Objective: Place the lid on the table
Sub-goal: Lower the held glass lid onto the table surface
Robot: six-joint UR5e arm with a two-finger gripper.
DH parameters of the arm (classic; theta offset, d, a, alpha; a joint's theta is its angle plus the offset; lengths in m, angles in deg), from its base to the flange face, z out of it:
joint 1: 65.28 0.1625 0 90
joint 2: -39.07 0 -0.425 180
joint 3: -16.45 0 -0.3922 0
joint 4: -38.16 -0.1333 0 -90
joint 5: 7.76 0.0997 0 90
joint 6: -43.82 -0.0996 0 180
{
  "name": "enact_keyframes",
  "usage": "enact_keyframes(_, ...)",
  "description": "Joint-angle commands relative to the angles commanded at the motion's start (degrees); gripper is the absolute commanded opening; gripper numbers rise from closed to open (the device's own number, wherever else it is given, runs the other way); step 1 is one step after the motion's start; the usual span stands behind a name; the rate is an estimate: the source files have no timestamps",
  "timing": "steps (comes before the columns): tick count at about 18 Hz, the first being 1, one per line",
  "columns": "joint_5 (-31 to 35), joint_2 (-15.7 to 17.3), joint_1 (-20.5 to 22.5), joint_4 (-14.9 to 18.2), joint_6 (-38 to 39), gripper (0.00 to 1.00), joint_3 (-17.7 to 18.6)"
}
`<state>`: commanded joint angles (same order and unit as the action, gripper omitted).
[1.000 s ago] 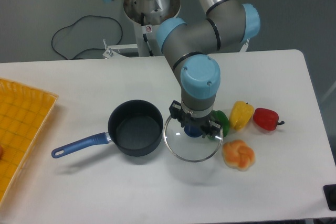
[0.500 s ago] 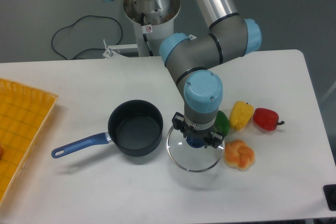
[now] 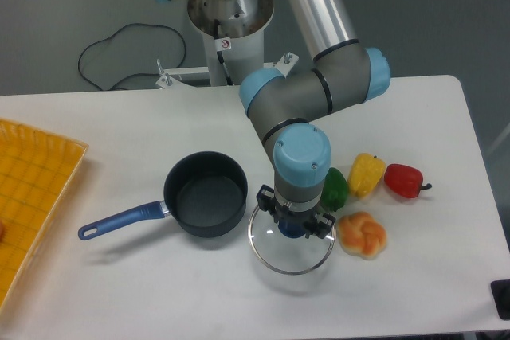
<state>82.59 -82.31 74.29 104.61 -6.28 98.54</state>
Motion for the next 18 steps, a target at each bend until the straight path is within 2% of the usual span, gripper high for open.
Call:
enact_keyframes(5,0.0,-0.97,-0.62,-2.02,0.88,0.6,0.26)
enact_keyframes(18,-1.67,-2.9,-1.05,-2.2,0.79,0.6,0.35)
